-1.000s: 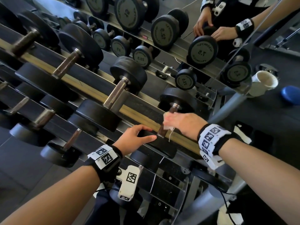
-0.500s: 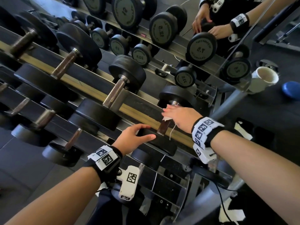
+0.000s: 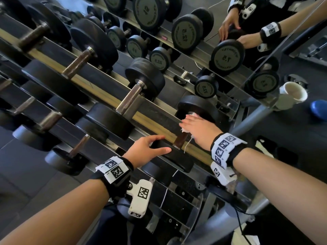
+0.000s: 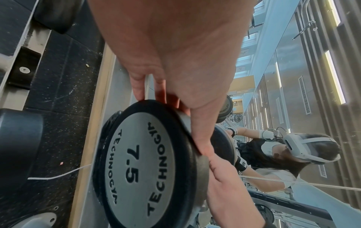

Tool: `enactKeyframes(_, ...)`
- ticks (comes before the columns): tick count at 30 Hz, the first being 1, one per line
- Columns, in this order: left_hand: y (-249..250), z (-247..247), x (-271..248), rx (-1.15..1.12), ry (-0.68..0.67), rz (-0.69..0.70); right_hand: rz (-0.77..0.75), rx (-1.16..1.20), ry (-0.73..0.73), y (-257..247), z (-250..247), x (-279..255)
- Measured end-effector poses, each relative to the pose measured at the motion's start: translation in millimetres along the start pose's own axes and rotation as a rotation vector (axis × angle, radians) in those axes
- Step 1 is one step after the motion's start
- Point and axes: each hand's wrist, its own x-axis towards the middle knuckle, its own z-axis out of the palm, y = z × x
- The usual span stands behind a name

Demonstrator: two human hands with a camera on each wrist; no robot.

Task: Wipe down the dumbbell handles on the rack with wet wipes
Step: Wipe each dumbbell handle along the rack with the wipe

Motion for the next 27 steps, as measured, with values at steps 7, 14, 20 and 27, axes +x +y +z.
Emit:
enactKeyframes(7, 4.5, 0.1, -3.2, -0.004, -0.007, 0.008, -0.193, 0.094, 0.137, -4.6, 16.5, -8.7)
enactKeyframes(14, 8.5, -1.7, -4.8, -0.036, -0.030, 0.003, 0.054, 0.144, 0.169, 5.0, 8.8, 1.7)
enactKeyframes(20, 7.3, -1.4, -3.8, -0.043, -0.034, 0.013, -0.011, 0.077, 0.219, 7.6, 18.7, 2.1)
enactKeyframes(27, 4.8, -1.2, -0.4, -0.045, -0.027, 0.009, -0.155, 0.054, 0.165, -6.3, 17.1, 15.5)
